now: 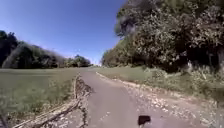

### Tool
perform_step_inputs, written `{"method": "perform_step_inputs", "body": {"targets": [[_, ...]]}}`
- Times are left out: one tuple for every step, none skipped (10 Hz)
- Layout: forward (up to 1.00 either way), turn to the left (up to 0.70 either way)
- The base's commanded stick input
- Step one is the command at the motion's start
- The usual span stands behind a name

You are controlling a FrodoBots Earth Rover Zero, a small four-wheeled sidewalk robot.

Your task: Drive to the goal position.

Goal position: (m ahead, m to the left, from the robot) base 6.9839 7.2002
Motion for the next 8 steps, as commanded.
{"method": "perform_step_inputs", "body": {"targets": [[0.85,0.00],[0.85,0.00],[0.85,0.00],[0.85,0.00],[0.85,0.00],[0.85,0.00],[0.85,0.00],[0.85,0.00]]}}
